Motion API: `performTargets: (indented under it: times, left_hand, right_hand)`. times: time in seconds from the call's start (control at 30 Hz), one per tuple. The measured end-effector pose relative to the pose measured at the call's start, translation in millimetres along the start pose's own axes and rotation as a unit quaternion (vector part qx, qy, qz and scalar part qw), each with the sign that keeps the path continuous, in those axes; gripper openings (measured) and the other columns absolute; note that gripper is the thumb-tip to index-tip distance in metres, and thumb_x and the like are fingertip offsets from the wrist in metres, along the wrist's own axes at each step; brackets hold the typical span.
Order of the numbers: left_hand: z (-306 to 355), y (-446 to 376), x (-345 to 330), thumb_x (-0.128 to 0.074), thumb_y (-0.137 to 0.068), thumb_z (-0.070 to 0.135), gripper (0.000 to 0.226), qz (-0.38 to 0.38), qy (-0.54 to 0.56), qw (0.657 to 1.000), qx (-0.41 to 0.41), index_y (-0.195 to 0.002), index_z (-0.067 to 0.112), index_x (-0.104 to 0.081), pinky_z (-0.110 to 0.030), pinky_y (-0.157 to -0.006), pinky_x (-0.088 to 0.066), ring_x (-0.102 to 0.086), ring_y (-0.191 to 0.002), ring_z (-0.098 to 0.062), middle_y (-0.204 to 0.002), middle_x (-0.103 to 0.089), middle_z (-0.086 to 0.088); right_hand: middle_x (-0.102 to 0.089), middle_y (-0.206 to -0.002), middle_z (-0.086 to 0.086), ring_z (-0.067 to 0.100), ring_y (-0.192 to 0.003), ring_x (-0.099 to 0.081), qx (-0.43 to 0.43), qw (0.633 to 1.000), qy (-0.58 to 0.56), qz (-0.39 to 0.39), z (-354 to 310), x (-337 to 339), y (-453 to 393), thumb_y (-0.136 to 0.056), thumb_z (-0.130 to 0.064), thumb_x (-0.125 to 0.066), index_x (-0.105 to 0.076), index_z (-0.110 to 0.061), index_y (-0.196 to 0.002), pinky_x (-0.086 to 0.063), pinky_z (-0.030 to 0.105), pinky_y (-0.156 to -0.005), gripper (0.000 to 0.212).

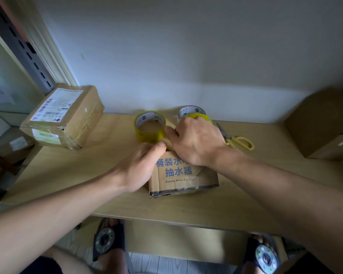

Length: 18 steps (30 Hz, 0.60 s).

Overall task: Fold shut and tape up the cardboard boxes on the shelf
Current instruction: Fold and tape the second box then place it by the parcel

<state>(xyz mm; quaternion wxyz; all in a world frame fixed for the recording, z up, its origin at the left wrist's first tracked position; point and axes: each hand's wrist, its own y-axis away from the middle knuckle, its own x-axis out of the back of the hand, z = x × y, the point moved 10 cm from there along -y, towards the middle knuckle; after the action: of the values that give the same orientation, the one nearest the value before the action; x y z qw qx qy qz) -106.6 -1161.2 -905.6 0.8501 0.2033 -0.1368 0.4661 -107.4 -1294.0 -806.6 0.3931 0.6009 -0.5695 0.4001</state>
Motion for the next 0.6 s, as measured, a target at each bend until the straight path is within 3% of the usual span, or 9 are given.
performTargets:
  times: [0.03,0.07,0.13,0.2,0.33,0.43,0.5,0.57,0.6]
  left_hand:
    - [22,4,-2,-0.033,-0.096,0.079,0.078,-0.007,-0.026,0.998,-0.051,-0.105,0.007,-0.061,-0.063,-0.104,-0.045,-0.061,-0.097,-0.022,-0.101,-0.065,-0.009]
    - [45,12,-5,-0.031,-0.101,0.069,0.076,-0.012,-0.052,0.994,-0.094,-0.095,-0.002,-0.058,-0.063,-0.087,-0.044,-0.058,-0.085,-0.031,-0.088,-0.063,-0.015]
    - [78,24,-9,-0.029,-0.103,0.056,0.074,-0.005,-0.078,0.987,-0.141,-0.092,-0.011,-0.06,-0.054,-0.082,-0.043,-0.058,-0.084,-0.038,-0.082,-0.063,-0.021]
    - [96,30,-14,-0.03,-0.1,0.054,0.073,-0.013,-0.087,0.981,-0.174,-0.094,-0.011,-0.063,-0.051,-0.084,-0.042,-0.058,-0.088,-0.035,-0.083,-0.062,-0.023]
    - [88,22,-15,-0.03,-0.099,0.065,0.08,-0.033,-0.11,0.98,-0.16,-0.092,-0.008,-0.061,-0.06,-0.085,-0.046,-0.055,-0.08,-0.023,-0.081,-0.059,-0.009]
    - [93,25,-13,-0.034,-0.099,0.056,0.061,-0.024,-0.098,0.978,-0.182,-0.072,0.001,-0.041,-0.045,-0.064,-0.039,-0.04,-0.066,-0.029,-0.067,-0.038,-0.014]
    - [94,26,-12,-0.035,-0.098,0.054,0.053,-0.016,-0.09,0.98,-0.178,-0.069,0.01,-0.032,-0.037,-0.061,-0.03,-0.03,-0.062,-0.014,-0.066,-0.028,0.003]
    - [83,19,-12,-0.033,-0.098,0.061,0.064,-0.025,-0.082,0.985,-0.152,-0.074,0.003,-0.039,-0.044,-0.068,-0.038,-0.036,-0.069,-0.017,-0.073,-0.036,0.003]
    - [72,13,-13,-0.032,-0.098,0.069,0.074,-0.039,-0.071,0.988,-0.132,-0.082,-0.003,-0.046,-0.05,-0.079,-0.045,-0.041,-0.076,-0.016,-0.08,-0.043,0.002]
  right_hand:
    - [-0.048,-0.073,0.001,0.031,-0.087,-0.056,-0.02,1.0,-0.012,-0.012,6,-1,-2,-0.105,-0.05,-0.037,-0.045,-0.018,-0.066,-0.038,0.033,-0.072,0.051]
    - [-0.052,-0.078,0.002,0.032,-0.093,-0.058,-0.035,0.999,-0.014,-0.022,12,-3,-3,-0.105,-0.048,-0.037,-0.048,-0.016,-0.071,-0.038,0.034,-0.074,0.048]
    - [-0.058,-0.093,0.008,0.034,-0.102,-0.06,-0.042,0.999,0.017,-0.026,22,-6,-2,-0.106,-0.046,-0.036,-0.046,-0.017,-0.075,-0.041,0.038,-0.08,0.044]
    - [-0.062,-0.096,0.012,0.034,-0.097,-0.059,-0.042,0.998,0.037,-0.024,30,-8,0,-0.106,-0.046,-0.035,-0.043,-0.019,-0.069,-0.043,0.041,-0.084,0.047]
    - [-0.062,-0.075,0.005,0.028,-0.076,-0.059,-0.01,1.0,-0.016,-0.021,31,-4,-4,-0.104,-0.047,-0.041,-0.052,-0.015,-0.064,-0.042,0.034,-0.066,0.053]
    - [-0.055,-0.064,0.005,0.025,-0.068,-0.057,0.031,0.998,-0.021,-0.046,20,-8,-1,-0.104,-0.048,-0.042,-0.05,-0.016,-0.059,-0.04,0.034,-0.063,0.056]
    - [-0.056,-0.067,0.006,0.026,-0.072,-0.057,0.047,0.996,-0.032,-0.064,16,-11,3,-0.106,-0.049,-0.04,-0.05,-0.018,-0.062,-0.043,0.036,-0.066,0.054]
    - [-0.064,-0.076,0.004,0.024,-0.08,-0.062,0.048,0.993,-0.069,-0.085,18,-9,8,-0.107,-0.051,-0.037,-0.058,-0.019,-0.072,-0.048,0.037,-0.074,0.052]
    - [-0.068,-0.081,-0.001,0.019,-0.085,-0.064,0.044,0.99,-0.095,-0.094,21,-6,12,-0.107,-0.053,-0.036,-0.063,-0.022,-0.079,-0.05,0.035,-0.079,0.05]
